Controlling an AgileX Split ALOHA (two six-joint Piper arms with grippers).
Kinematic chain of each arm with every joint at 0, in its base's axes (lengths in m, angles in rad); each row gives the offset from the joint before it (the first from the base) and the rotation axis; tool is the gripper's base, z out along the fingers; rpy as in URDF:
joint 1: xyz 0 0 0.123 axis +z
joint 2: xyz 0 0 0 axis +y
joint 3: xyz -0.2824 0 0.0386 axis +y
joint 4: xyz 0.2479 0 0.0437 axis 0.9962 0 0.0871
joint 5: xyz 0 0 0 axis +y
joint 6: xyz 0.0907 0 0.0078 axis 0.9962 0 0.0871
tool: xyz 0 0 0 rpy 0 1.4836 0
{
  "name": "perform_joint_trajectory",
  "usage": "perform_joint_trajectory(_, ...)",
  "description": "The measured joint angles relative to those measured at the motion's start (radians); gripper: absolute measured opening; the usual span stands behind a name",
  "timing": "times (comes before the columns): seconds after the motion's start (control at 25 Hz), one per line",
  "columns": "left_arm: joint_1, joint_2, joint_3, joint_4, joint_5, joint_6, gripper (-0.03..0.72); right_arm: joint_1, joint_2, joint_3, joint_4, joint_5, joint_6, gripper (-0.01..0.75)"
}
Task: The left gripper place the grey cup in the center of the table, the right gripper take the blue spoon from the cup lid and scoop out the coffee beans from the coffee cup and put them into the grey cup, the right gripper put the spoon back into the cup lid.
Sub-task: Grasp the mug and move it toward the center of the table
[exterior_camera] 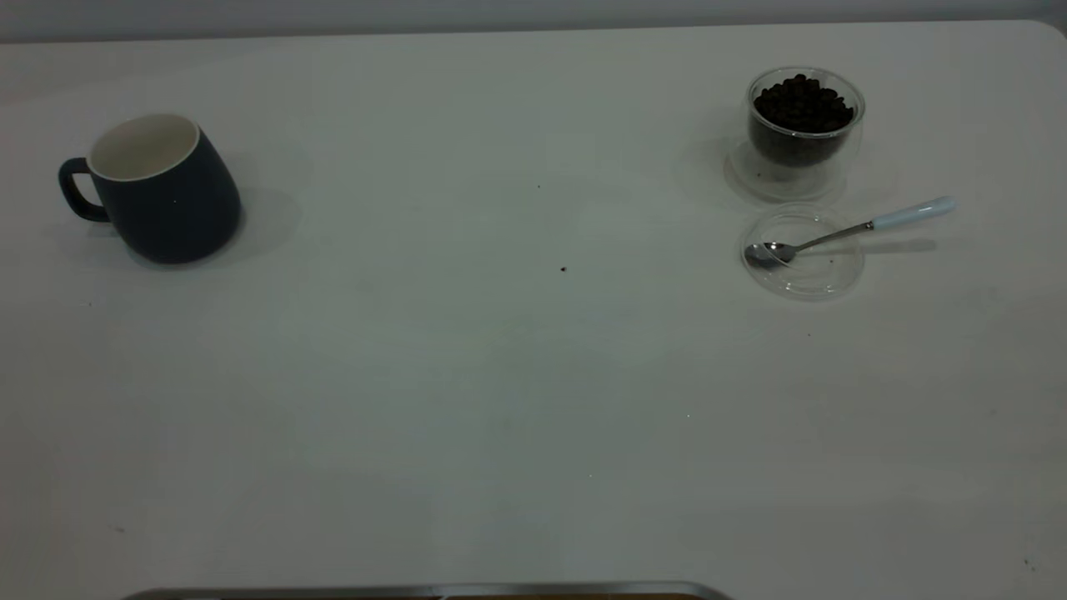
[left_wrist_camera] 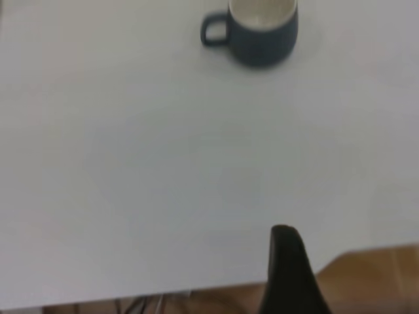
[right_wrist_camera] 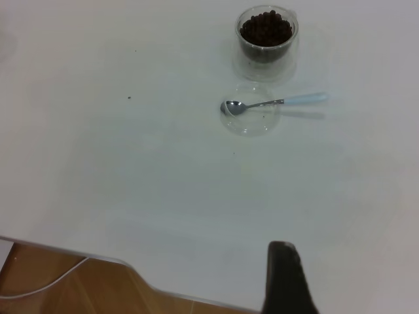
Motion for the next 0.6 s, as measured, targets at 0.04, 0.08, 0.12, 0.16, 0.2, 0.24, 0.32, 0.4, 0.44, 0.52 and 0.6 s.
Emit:
perform_joint_trajectory(0.04,0.0,0.063,-0.014,0.0,-0.01,0.016,0.555,0.0,0.0,0.0,0.0,0.0,0.0,0.532)
perform_joint_trajectory(0.08,0.0,0.138,-0.033,0.002,-0.015,0.039,0.555,0.0,0.0,0.0,0.0,0.0,0.0,0.532)
perform_joint_trajectory(0.12,0.0,0.212,-0.054,0.006,-0.015,0.067,0.555,0.0,0.0,0.0,0.0,0.0,0.0,0.532)
perform_joint_trajectory(0.16,0.0,0.271,-0.073,0.009,-0.018,0.1,0.555,0.0,0.0,0.0,0.0,0.0,0.0,0.532)
perform_joint_trajectory(0.2,0.0,0.337,-0.096,0.013,-0.022,0.13,0.555,0.0,0.0,0.0,0.0,0.0,0.0,0.532)
perform_joint_trajectory(0.24,0.0,0.398,-0.119,0.022,-0.027,0.17,0.555,0.0,0.0,0.0,0.0,0.0,0.0,0.532)
perform_joint_trajectory(0.32,0.0,0.499,-0.162,0.045,-0.033,0.236,0.555,0.0,0.0,0.0,0.0,0.0,0.0,0.532)
perform_joint_trajectory(0.4,0.0,0.597,-0.211,0.085,-0.042,0.288,0.555,0.0,0.0,0.0,0.0,0.0,0.0,0.532)
perform_joint_trajectory(0.44,0.0,0.638,-0.231,0.11,-0.05,0.308,0.555,0.0,0.0,0.0,0.0,0.0,0.0,0.532)
perform_joint_trajectory(0.52,0.0,0.736,-0.276,0.156,-0.066,0.346,0.555,0.0,0.0,0.0,0.0,0.0,0.0,0.532)
perform_joint_trajectory(0.6,0.0,0.828,-0.312,0.205,-0.093,0.395,0.555,0.0,0.0,0.0,0.0,0.0,0.0,0.532)
